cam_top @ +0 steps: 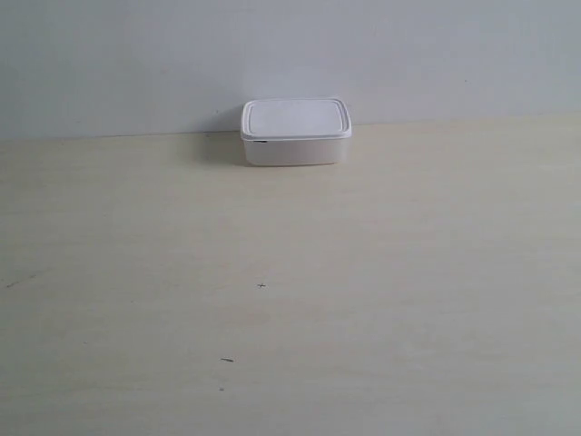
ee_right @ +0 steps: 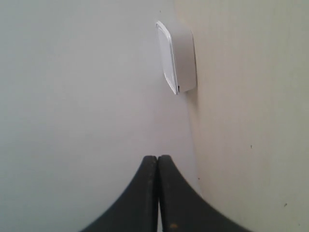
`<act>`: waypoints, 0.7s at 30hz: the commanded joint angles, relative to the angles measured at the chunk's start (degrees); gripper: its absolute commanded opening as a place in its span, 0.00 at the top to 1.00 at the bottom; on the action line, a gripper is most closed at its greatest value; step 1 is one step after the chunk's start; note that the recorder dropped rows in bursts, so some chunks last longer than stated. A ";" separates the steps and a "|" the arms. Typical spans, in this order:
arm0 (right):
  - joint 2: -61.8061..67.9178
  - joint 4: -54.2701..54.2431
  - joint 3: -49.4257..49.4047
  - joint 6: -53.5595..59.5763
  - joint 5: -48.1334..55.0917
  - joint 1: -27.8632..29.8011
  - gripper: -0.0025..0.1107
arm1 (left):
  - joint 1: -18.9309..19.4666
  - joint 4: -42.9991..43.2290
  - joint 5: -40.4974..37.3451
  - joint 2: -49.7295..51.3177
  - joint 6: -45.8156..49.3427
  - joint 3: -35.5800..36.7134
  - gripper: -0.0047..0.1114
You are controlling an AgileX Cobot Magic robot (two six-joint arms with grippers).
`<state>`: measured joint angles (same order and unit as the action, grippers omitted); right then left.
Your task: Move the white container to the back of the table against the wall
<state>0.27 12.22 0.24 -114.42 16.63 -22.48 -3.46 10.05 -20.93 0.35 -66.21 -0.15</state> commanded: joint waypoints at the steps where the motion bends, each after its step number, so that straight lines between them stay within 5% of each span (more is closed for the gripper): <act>1: -0.27 0.27 -0.24 0.56 -0.02 4.81 0.98 | 1.74 -0.18 0.14 -0.35 0.47 0.15 0.96; 12: -0.27 0.27 -0.24 0.56 -0.02 20.89 0.98 | 18.54 -0.18 0.14 -0.35 0.57 0.15 0.96; 21: -0.27 0.27 -0.24 0.56 -0.02 26.49 0.98 | 23.36 -0.18 0.14 -0.35 0.57 0.15 0.96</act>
<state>0.27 12.22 0.24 -114.42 16.63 3.50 19.54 10.05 -20.93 0.35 -66.16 -0.15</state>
